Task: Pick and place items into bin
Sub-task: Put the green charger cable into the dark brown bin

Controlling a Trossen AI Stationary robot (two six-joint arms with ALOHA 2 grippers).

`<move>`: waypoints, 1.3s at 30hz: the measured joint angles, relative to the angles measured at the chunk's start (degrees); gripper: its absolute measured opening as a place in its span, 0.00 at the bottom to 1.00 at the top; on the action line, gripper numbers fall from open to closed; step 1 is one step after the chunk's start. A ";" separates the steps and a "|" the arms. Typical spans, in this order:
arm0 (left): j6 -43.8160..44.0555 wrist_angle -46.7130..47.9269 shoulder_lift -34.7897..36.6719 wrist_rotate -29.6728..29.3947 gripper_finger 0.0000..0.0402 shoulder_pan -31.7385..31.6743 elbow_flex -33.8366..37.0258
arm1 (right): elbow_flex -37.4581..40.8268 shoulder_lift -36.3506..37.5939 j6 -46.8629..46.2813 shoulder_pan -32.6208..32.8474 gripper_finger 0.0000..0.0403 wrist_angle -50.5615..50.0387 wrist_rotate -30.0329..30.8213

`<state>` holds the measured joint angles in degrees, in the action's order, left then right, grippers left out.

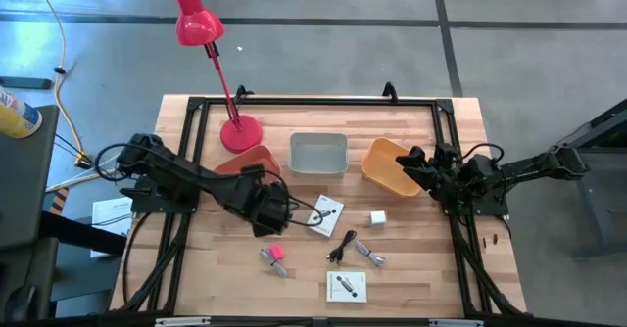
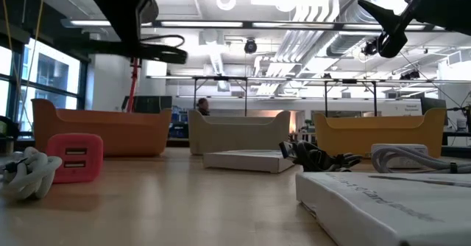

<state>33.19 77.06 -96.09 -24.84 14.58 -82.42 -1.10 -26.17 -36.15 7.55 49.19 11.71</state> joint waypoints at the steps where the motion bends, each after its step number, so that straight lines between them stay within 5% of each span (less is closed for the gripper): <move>1: 0.02 2.83 0.01 -1.13 0.01 -0.19 -0.43 | 0.00 0.00 0.01 0.00 0.64 0.00 0.17; 6: -0.54 10.09 0.00 -1.97 0.01 -3.30 1.23 | 0.02 0.00 -0.01 -0.02 0.64 0.00 0.37; 24: -12.17 1.74 0.18 -4.14 0.01 -18.07 12.77 | 0.00 0.00 -3.03 0.00 0.64 0.37 0.09; 39: -11.98 -2.17 0.85 -1.16 0.05 -20.32 16.56 | 0.00 0.00 -2.08 -0.02 0.64 0.23 -0.01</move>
<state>21.21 74.89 -95.24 -26.00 -5.74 -65.87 -1.10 -26.17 -38.24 7.54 49.42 11.69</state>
